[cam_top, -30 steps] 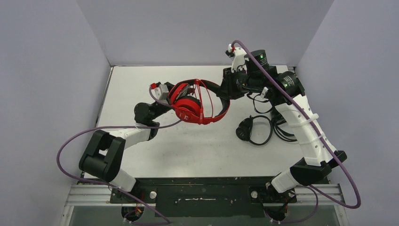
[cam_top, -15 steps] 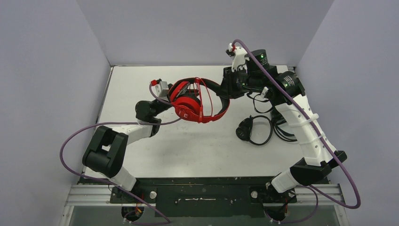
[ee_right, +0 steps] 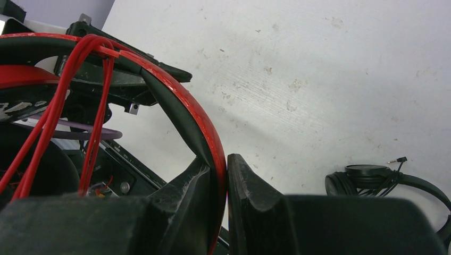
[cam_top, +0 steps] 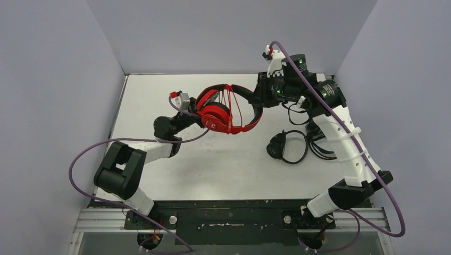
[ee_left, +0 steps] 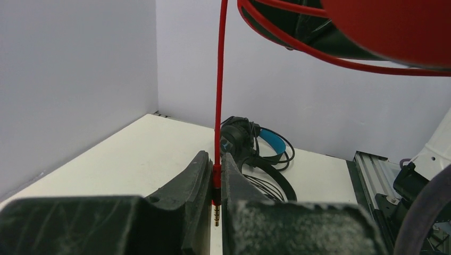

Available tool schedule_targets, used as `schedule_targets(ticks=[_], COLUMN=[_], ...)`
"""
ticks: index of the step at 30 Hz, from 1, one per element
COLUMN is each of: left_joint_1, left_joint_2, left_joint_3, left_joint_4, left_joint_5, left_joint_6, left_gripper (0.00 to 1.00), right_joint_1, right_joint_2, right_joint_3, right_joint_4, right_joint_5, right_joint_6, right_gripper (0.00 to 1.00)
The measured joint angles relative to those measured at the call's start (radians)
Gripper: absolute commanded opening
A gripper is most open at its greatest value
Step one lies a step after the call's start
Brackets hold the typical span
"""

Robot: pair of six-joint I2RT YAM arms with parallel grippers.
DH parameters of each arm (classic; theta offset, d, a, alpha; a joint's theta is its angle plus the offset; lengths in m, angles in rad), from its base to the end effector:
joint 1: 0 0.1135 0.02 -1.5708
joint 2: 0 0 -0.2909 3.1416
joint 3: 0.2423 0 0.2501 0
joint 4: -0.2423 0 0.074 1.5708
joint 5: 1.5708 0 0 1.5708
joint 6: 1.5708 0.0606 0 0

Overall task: Wrap the headphones
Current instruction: Wrap the headphones cable around the headphones, then place the headphones at the center of the board.

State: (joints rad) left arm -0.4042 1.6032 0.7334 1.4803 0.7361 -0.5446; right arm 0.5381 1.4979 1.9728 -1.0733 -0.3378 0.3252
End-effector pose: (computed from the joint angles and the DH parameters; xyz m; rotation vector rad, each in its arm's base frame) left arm 0.2868 -0.1669 0.3256 0.6519 1.0234 -1.1898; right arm 0.2436 0.1688 0.4941 -0.4408 2.2165 0.8463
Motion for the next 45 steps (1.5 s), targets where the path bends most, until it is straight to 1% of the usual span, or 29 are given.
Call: schedule_targets(ticks=[8, 16, 19, 26, 33, 40, 45], left_joint_1=[-0.008, -0.053, -0.081, -0.153, -0.189, -0.197, -0.197], left_joint_2=[0.0, -0.014, -0.025, -0.039, -0.039, -0.038, -0.01], left_joint_3=[-0.043, -0.071, -0.075, -0.078, -0.09, -0.1, -0.116], left_joint_4=[0.001, -0.01, -0.033, -0.126, -0.206, -0.26, -0.304], left_joint_5=[-0.047, -0.115, -0.143, -0.212, -0.294, -0.354, -0.405], left_joint_6=[-0.039, -0.054, -0.053, -0.051, -0.086, -0.149, -0.204], left_gripper=[0.0, 0.0, 0.0, 0.0, 0.0, 0.0, 0.0], right_joint_1=[-0.072, -0.098, -0.106, -0.112, -0.112, -0.108, -0.096], right_joint_2=[-0.045, -0.134, -0.168, -0.237, -0.239, -0.236, -0.183], right_joint_3=[-0.143, -0.266, -0.32, -0.505, -0.631, -0.724, -0.779], right_joint_4=[0.092, 0.17, 0.2, 0.29, 0.38, 0.489, 0.563], right_joint_5=[0.001, 0.029, 0.068, 0.212, 0.322, 0.377, 0.415], right_joint_6=[0.061, 0.14, 0.177, 0.272, 0.314, 0.344, 0.357], right_gripper=[0.0, 0.0, 0.0, 0.0, 0.0, 0.0, 0.0])
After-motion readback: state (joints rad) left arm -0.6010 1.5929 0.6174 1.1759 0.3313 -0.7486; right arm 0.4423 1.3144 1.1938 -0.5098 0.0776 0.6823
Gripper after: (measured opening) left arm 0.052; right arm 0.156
